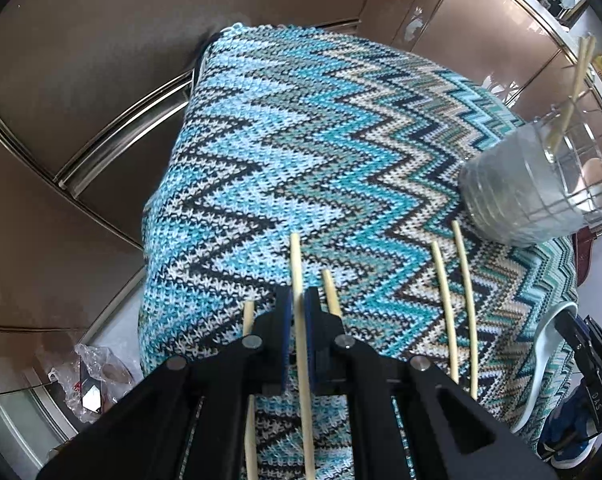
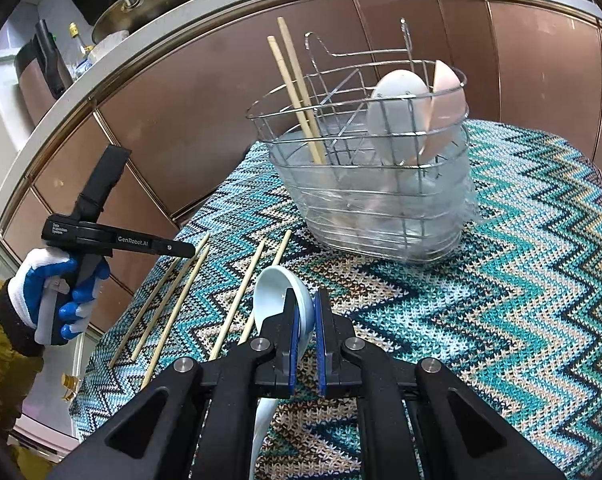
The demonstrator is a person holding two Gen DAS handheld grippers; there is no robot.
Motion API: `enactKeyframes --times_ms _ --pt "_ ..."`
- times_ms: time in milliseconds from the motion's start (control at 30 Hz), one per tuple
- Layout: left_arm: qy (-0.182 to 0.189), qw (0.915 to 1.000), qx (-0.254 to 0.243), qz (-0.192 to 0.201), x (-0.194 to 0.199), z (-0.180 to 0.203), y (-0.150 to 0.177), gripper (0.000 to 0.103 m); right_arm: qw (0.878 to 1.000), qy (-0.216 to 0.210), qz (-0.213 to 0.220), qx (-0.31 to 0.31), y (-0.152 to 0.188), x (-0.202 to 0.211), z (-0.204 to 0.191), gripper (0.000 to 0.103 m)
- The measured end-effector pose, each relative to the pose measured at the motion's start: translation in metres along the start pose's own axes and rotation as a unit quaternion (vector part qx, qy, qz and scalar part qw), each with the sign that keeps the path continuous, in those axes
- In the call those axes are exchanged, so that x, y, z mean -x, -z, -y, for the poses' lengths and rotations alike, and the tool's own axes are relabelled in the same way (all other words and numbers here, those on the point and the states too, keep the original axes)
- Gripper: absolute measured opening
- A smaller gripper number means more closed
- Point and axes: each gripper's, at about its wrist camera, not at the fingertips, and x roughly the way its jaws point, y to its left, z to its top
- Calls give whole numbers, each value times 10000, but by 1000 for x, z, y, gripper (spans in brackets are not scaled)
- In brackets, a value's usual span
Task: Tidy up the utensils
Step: 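Lower the chopstick into the wire basket with the left tool while the right tool drops the spoon in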
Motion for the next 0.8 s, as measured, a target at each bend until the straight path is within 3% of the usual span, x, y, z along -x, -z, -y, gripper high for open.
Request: enactKeyframes --times_ms 300,467,733,800 --pt "-177 9993 -214 -265 -12 9 -5 8 9999 -77 -44 -78 3 -10 3 7" --pt "-196 9996 -103 -186 -9 14 -1 5 9999 -75 -11 -99 4 -8 2 7" --pt "61 9975 77 701 50 9 25 5 9993 122 348 100 2 27 -13 7" --pt "293 9945 56 1008 73 9 32 5 9983 207 525 154 0 40 -18 7"
